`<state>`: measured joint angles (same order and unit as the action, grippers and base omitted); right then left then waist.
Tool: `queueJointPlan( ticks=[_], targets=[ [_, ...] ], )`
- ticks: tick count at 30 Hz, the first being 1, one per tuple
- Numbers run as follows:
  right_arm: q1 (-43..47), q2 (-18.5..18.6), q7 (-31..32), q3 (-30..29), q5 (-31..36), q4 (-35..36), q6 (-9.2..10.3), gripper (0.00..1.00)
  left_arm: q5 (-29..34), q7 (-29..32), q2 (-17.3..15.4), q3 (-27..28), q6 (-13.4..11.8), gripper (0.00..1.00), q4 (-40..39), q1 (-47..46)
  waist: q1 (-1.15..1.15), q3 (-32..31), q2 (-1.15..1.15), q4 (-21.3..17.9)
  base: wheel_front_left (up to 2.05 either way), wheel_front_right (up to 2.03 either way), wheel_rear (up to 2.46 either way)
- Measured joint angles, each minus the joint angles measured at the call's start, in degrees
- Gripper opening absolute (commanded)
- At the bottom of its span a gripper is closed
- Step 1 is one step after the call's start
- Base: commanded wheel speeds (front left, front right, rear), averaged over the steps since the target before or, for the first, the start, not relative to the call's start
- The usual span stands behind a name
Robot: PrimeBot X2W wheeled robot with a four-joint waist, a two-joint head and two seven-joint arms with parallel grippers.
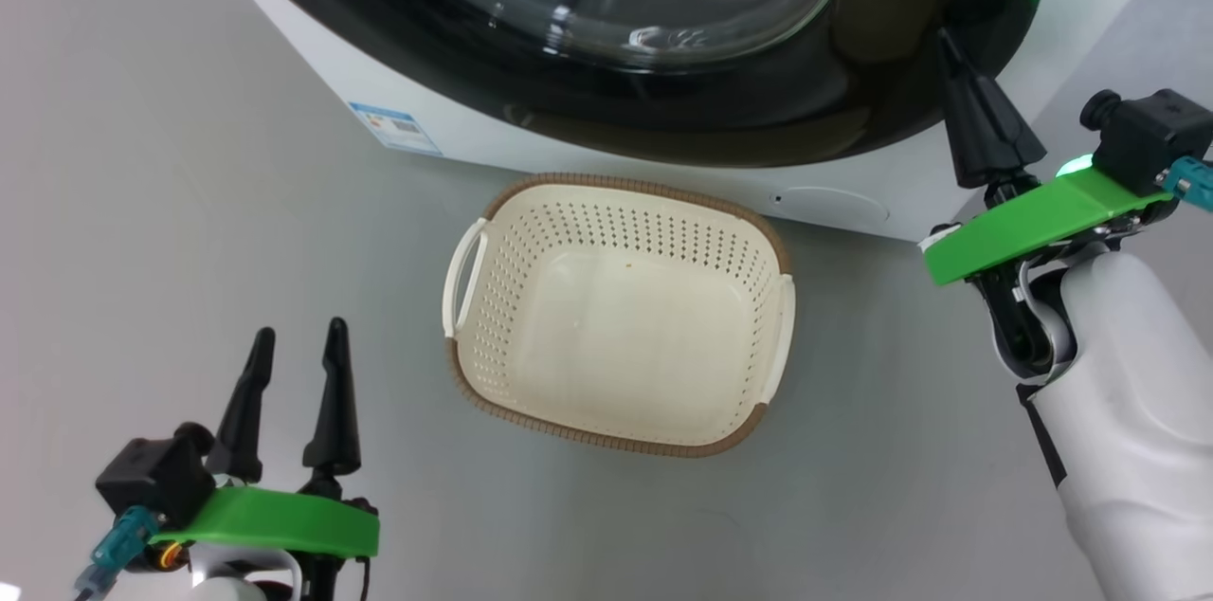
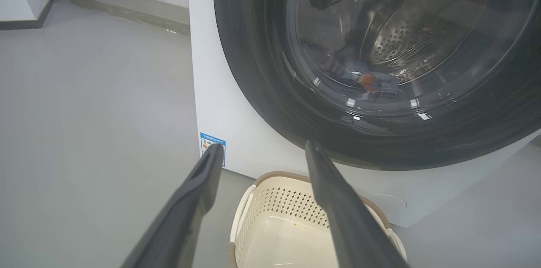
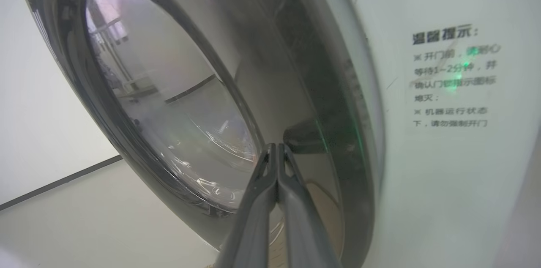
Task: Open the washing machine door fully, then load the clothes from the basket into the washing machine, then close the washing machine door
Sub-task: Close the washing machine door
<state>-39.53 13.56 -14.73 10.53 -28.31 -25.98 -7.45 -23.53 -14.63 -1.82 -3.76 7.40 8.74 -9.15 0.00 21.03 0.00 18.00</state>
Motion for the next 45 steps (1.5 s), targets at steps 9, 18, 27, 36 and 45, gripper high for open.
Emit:
queueJointPlan(
  ticks=[9,18,27,36,45],
  targets=[
    [8.7,-1.2,0.0,1.3,0.0,1.3,0.04,1.00,1.5,0.0,0.0,2.8,0.0,1.00,2.7,0.0,0.00,-3.4,0.00,-2.0,0.00,0.00,0.00],
    [15.2,-2.2,0.0,0.0,-0.1,2.2,0.04,1.00,3.6,0.0,-1.1,3.6,0.0,1.00,4.5,0.3,0.00,-6.4,0.00,-5.0,0.00,0.00,0.00],
    [21.0,-2.7,0.0,-1.1,-0.1,3.3,0.04,1.00,3.7,0.0,-3.1,4.1,0.0,1.00,5.9,2.2,0.00,-9.4,0.00,-9.1,0.00,0.00,0.00],
    [24.5,-2.6,0.0,-2.9,-0.1,4.4,0.04,1.00,4.2,0.0,-3.9,4.3,0.0,1.00,6.2,3.3,0.00,-11.4,0.00,-12.8,0.00,0.00,0.00],
    [27.3,-2.3,0.0,-3.5,-0.1,4.7,0.04,1.00,4.2,0.0,-4.5,4.4,0.0,1.00,6.7,4.6,0.00,-13.4,0.00,-15.3,0.00,0.00,0.00]
  ],
)
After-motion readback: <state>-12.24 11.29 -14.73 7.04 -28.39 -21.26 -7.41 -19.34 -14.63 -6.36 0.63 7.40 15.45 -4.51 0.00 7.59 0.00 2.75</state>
